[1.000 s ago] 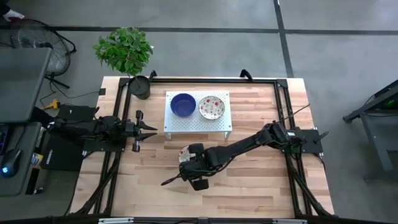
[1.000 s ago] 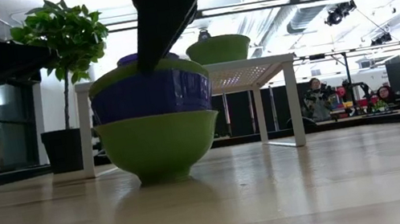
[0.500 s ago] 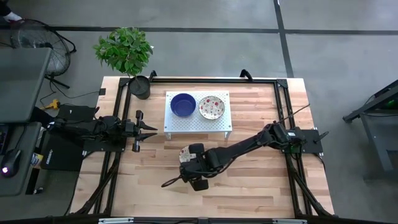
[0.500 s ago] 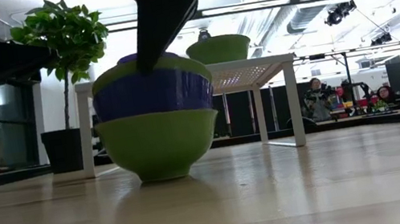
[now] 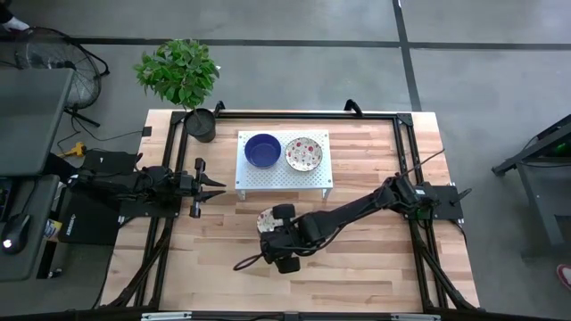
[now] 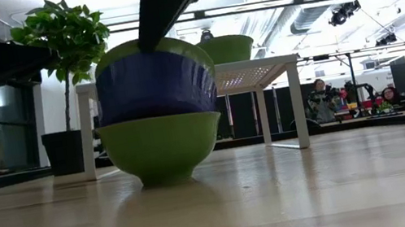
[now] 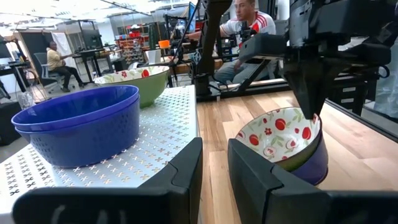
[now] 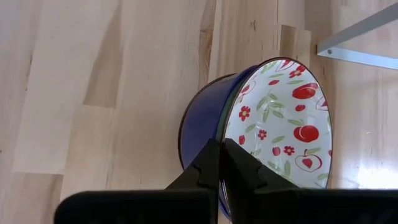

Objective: Pick & Place Mini bowls
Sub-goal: Stack the red patterned bowl on top of the red patterned bowl on the shelf

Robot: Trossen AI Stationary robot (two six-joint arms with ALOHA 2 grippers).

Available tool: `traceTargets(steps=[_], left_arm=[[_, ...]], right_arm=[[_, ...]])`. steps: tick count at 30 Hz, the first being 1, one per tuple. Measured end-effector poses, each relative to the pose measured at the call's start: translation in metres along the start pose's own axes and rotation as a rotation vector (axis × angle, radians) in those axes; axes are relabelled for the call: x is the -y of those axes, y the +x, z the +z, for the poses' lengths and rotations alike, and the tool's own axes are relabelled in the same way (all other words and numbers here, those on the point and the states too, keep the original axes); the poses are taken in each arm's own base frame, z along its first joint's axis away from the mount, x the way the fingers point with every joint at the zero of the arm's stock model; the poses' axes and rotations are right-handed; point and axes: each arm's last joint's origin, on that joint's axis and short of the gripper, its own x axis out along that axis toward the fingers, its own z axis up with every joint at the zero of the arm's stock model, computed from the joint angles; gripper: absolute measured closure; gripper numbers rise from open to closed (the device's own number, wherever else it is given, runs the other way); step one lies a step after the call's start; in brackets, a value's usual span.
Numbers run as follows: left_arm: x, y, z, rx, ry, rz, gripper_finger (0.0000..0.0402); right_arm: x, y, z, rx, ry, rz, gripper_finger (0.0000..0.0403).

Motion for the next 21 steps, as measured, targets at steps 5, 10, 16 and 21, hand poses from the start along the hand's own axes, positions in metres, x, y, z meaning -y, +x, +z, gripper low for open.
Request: traceTargets(steps=[5,10,16,21], left_arm=[[0.0,0.0,0.0,0.001,0.0,0.0,0.033],[0.0,0.0,0.0,0.0,0.0,0.0,0.033],[0.0,0.0,0.0,0.0,0.0,0.0,0.033],[0.0,0.0,0.0,0.0,0.0,0.0,0.033]], right_arm=[[-0.0035,-0.0017,-0.0003,0.011,-0.015,-0.022,0.0403],[-0.0043,-0.0024,-0.001,0.012,-0.015,-0.048,0.0403],[-0.0062,-0.0033,-0.0013,0.023,0.013,-0.08,0.0403],[-0.0063,-0.0037,-0.0006,0.035,0.03,-0.094,0.0403]])
